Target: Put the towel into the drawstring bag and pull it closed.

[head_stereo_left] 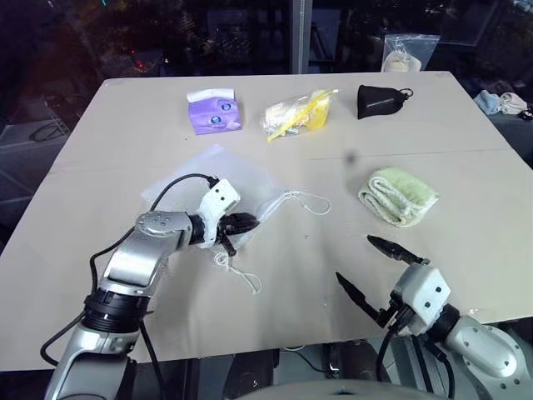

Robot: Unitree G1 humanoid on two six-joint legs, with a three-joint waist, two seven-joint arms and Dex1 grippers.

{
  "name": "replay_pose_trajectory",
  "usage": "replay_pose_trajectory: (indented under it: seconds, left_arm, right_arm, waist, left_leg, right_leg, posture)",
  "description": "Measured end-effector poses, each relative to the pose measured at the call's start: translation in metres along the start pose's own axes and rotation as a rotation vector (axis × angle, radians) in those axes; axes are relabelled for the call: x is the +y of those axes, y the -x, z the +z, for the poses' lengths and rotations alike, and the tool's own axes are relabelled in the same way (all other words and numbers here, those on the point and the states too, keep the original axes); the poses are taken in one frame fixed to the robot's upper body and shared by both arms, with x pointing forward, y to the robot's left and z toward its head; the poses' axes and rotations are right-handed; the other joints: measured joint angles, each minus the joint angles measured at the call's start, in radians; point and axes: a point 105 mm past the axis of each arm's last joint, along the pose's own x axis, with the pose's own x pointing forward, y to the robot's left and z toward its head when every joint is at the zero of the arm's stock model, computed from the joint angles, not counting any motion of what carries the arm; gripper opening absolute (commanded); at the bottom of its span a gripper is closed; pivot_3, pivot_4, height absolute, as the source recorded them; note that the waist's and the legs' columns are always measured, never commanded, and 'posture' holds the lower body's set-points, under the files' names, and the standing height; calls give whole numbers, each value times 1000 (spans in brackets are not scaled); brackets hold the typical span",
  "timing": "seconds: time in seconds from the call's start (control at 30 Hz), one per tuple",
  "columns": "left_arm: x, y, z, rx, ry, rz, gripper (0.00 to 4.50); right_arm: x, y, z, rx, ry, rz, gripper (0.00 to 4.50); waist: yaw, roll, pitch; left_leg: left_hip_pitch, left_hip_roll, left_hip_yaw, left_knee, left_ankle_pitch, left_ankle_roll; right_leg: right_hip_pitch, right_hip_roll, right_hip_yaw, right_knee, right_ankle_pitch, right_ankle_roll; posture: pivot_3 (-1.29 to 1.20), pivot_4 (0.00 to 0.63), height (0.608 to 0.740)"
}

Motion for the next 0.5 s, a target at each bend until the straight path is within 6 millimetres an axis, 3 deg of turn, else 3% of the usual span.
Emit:
replay_pose_trajectory:
  seconds: [0.3, 0.5]
  left_arm:
    - [6, 4, 1, -34, 47, -29, 263]
    - [9, 12, 4, -51, -47, 65, 2766]
  right_arm:
    - [-3, -1, -7, 47, -35, -22, 4500]
    - [-3, -2, -7, 47, -29, -26, 4500]
  waist:
    - [0, 0, 0]
    - [-1, 0, 0]
  left_leg:
    - [0, 0, 0, 0, 0, 0]
    - [0, 0, -1, -1, 0, 0]
  right_leg:
    - [0, 0, 1, 0, 0, 0]
    - [0, -1, 2, 0, 1, -1]
  posture:
    - [0, 150, 740]
    - [0, 150, 740]
